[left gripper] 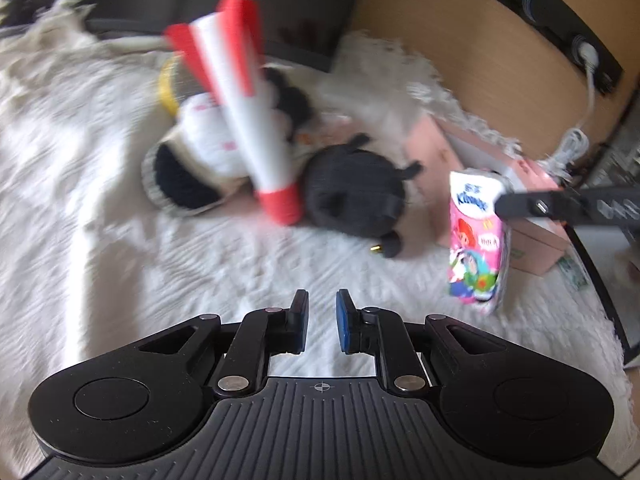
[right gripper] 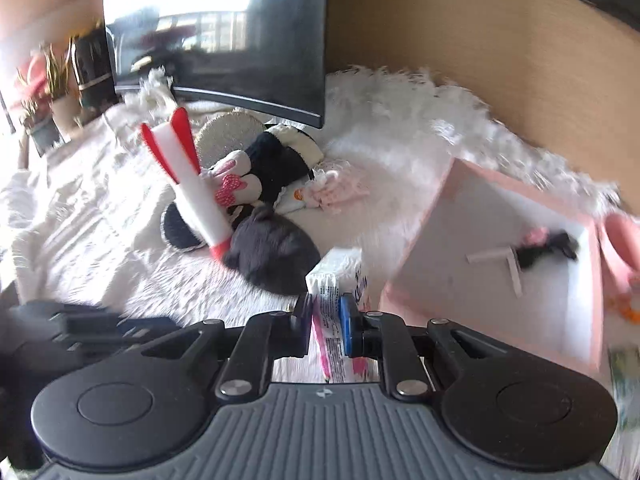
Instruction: Organize soft objects
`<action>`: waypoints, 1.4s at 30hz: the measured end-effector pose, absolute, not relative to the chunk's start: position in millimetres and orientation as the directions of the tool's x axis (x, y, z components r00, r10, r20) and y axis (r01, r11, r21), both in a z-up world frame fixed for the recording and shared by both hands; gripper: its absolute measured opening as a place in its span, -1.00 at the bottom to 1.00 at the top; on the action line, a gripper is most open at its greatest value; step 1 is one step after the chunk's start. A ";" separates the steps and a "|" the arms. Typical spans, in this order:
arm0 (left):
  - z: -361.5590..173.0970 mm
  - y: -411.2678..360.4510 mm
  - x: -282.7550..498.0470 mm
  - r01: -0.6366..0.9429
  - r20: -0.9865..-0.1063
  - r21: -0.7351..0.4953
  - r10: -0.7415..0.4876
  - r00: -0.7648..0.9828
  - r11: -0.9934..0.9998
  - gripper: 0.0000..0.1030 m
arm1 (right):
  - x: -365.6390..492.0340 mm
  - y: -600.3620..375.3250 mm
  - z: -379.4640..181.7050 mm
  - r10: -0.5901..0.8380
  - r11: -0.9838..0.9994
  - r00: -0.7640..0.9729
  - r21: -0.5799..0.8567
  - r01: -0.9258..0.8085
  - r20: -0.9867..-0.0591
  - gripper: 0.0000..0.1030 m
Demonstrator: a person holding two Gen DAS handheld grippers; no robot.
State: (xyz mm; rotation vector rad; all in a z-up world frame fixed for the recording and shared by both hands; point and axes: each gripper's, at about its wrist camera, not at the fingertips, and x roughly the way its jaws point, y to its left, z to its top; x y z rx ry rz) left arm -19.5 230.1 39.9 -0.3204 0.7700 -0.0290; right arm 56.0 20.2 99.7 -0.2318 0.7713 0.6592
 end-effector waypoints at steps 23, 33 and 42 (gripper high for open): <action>72.1 237.7 144.5 0.032 -0.700 -0.205 -0.170 0.694 0.978 -0.69 | -24.9 -97.6 49.0 0.213 0.919 0.710 -0.108 -0.379 -0.671 0.37; 68.6 222.6 37.3 0.206 -0.663 -0.152 -0.255 0.704 0.967 -0.66 | -14.3 -94.6 26.7 0.199 0.920 0.683 -0.106 -0.377 -0.703 0.44; 74.0 186.6 25.6 0.234 -0.696 0.029 -0.148 0.702 0.972 -0.01 | -4.3 -69.2 12.2 0.221 0.891 0.661 -0.127 -0.436 -0.717 0.48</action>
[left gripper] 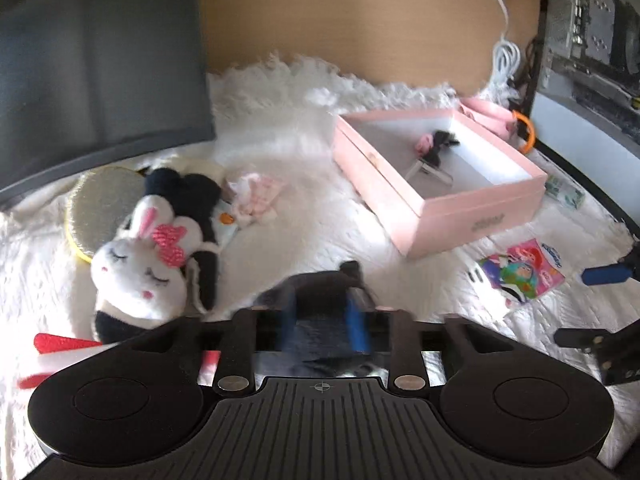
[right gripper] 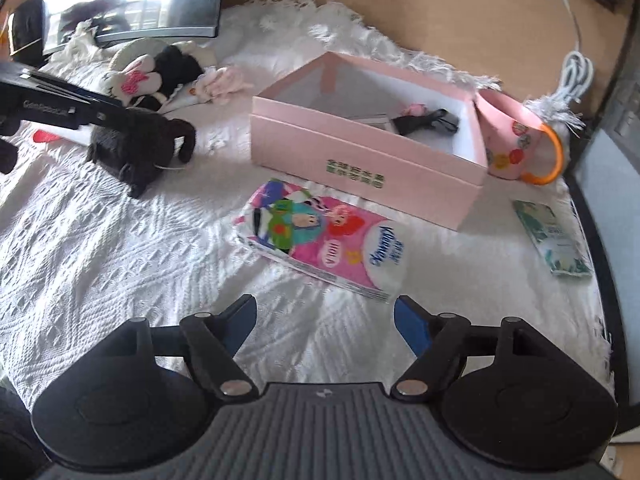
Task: Organize soft objects
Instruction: 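Grasp the black plush with the left tool, then carry the black plush into the pink box and open the left tool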
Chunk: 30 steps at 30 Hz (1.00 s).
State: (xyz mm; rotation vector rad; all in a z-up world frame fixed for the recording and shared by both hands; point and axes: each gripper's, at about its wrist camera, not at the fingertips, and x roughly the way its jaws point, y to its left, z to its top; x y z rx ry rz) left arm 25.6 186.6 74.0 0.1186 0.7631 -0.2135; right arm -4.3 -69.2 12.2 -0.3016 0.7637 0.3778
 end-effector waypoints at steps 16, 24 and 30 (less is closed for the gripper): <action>49.6 211.5 53.5 0.124 -0.696 -0.037 -0.114 0.708 0.992 0.84 | -10.8 -74.9 5.9 0.204 0.889 0.662 -0.147 -0.433 -0.721 0.50; 33.5 198.1 79.7 0.108 -0.728 -0.080 -0.132 0.673 0.991 0.77 | -9.8 -80.7 20.7 0.268 0.904 0.690 -0.072 -0.421 -0.673 0.62; 42.4 195.5 60.9 0.139 -0.692 -0.077 -0.153 0.706 0.987 0.59 | 1.6 -88.1 33.5 0.301 0.899 0.706 -0.057 -0.435 -0.640 0.64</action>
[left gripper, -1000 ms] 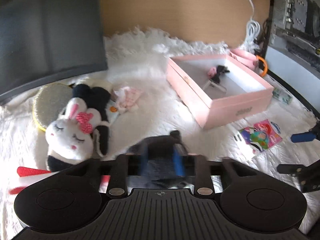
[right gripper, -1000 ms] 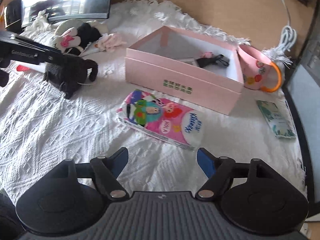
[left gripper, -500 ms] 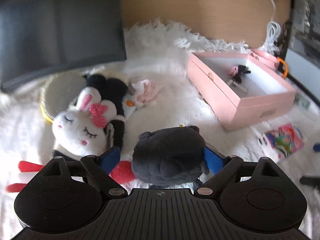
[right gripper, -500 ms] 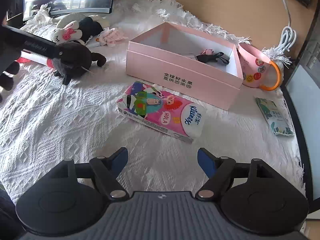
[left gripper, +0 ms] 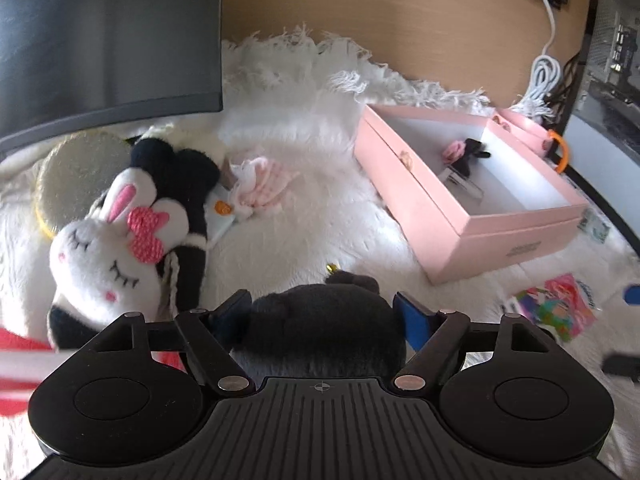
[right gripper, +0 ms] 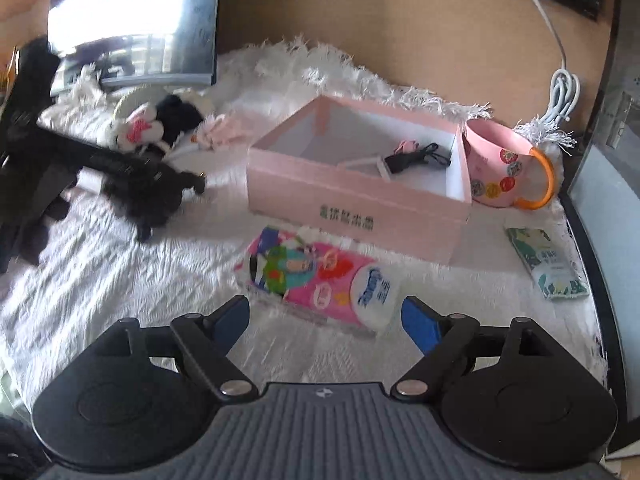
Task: Organize soft objects
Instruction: 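Carry the black plush into the pink box and open the left tool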
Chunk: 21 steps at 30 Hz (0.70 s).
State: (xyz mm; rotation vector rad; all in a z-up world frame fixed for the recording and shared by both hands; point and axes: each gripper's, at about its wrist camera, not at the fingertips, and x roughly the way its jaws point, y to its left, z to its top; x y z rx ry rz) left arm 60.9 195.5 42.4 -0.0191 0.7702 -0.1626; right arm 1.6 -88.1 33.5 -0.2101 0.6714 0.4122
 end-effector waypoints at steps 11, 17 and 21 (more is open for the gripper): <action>55.8 191.0 1.2 0.190 -0.707 -0.222 -0.292 0.644 0.956 0.57 | 49.0 -53.1 25.1 0.361 0.629 0.610 -0.299 -0.718 -0.705 0.66; 65.8 175.9 -21.6 0.239 -0.714 -0.217 -0.321 0.622 0.947 0.57 | 82.1 -43.5 10.0 0.344 0.669 0.516 -0.180 -0.721 -0.785 0.57; 73.1 166.6 -29.3 0.283 -0.705 -0.201 -0.339 0.623 0.938 0.57 | 71.7 -54.4 22.9 0.350 0.743 0.513 -0.102 -0.662 -0.784 0.23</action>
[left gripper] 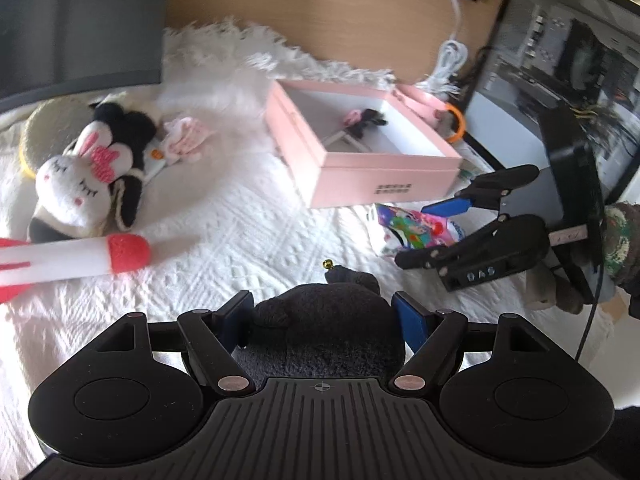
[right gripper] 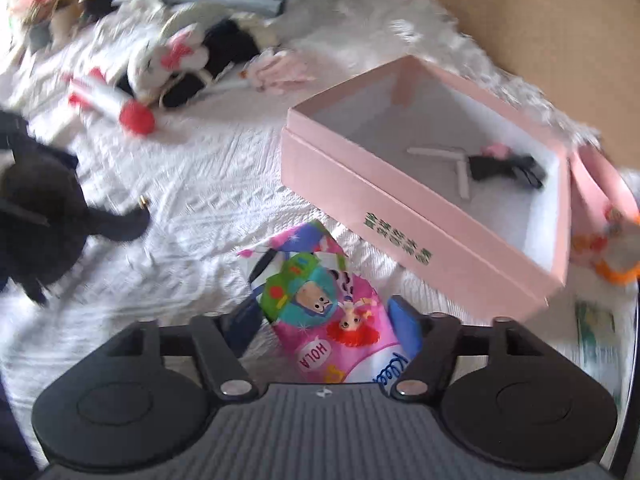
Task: Organize soft objects
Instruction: 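Carry the black plush into the pink box and open the left tool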
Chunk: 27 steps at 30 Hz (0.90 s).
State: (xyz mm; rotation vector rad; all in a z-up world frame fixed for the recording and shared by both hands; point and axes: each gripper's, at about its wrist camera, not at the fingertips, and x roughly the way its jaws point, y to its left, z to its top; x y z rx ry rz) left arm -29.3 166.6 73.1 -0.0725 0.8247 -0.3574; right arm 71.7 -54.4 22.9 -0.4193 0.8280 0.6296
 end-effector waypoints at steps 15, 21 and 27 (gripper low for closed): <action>138.0 106.2 52.8 0.449 -0.584 -0.178 -0.461 0.668 0.876 0.57 | -18.2 -127.5 62.5 0.179 0.943 0.692 -0.079 -0.324 -0.700 0.16; 169.8 78.0 115.4 0.421 -0.426 -0.194 -0.462 0.778 0.886 0.58 | -29.6 -145.1 71.2 0.125 0.971 0.735 -0.069 -0.228 -0.666 0.16; 116.1 55.5 153.7 0.368 -0.530 -0.129 -0.378 0.759 0.921 0.50 | -32.3 -150.2 67.5 0.084 0.981 0.741 -0.075 -0.178 -0.666 0.17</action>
